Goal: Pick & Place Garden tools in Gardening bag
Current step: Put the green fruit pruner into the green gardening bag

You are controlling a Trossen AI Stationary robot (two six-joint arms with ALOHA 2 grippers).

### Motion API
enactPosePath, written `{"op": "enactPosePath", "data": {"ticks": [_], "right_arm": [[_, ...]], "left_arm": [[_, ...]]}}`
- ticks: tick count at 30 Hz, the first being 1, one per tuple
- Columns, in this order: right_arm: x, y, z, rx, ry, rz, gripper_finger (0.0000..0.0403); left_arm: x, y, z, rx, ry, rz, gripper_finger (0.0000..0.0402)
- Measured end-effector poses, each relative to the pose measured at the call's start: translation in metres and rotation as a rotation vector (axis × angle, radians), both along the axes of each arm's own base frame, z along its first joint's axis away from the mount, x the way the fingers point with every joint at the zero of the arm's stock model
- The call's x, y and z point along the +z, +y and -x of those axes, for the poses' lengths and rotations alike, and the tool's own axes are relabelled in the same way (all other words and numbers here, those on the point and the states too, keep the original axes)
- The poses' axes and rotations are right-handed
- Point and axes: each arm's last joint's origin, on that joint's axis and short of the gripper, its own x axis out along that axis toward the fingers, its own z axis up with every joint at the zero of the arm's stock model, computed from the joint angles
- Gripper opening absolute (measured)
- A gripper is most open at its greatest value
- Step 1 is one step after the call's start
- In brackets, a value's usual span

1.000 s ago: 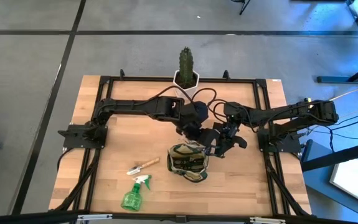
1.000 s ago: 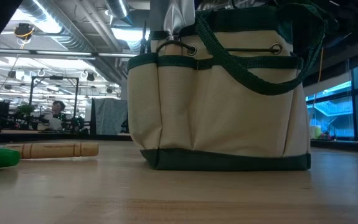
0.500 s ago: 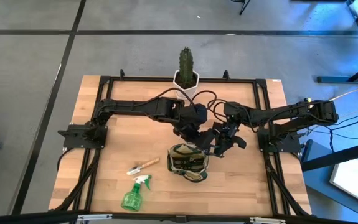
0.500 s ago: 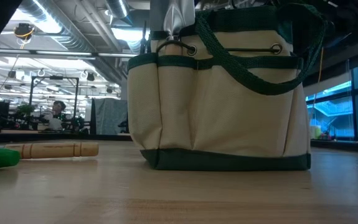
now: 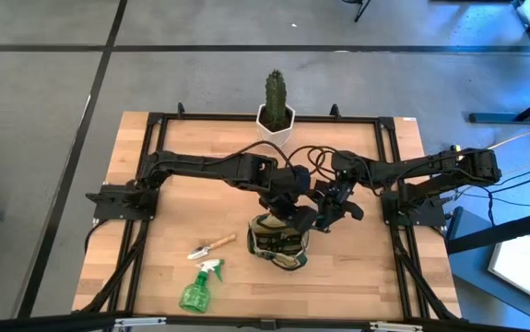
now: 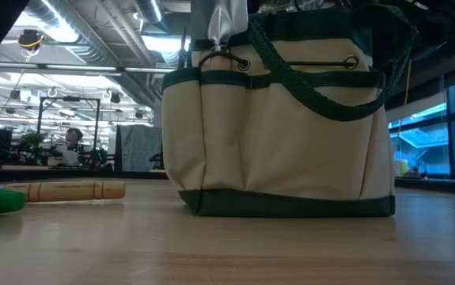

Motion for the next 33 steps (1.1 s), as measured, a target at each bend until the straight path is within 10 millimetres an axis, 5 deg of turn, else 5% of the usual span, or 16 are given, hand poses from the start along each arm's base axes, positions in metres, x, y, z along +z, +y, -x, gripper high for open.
{"op": "enactPosePath", "data": {"ticks": [13,24,29,33], "right_arm": [[0.0,0.0,0.0,0.001,0.002,-0.003,0.0052],[0.0,0.0,0.0,0.002,0.003,-0.003,0.0052],[0.0,0.0,0.0,0.008,-0.022,0.008,0.0052],[0.001,0.0,0.0,0.018,-0.024,0.005,0.0052]], "left_arm": [[-0.015,0.002,-0.011,0.012,0.002,-0.031,0.0243],[-0.01,0.002,-0.01,-0.007,-0.016,-0.017,0.0118],[-0.01,0.001,-0.01,-0.018,-0.019,0.006,0.002],[-0.008,0.001,-0.012,-0.005,-0.037,0.016,0.0017]]}}
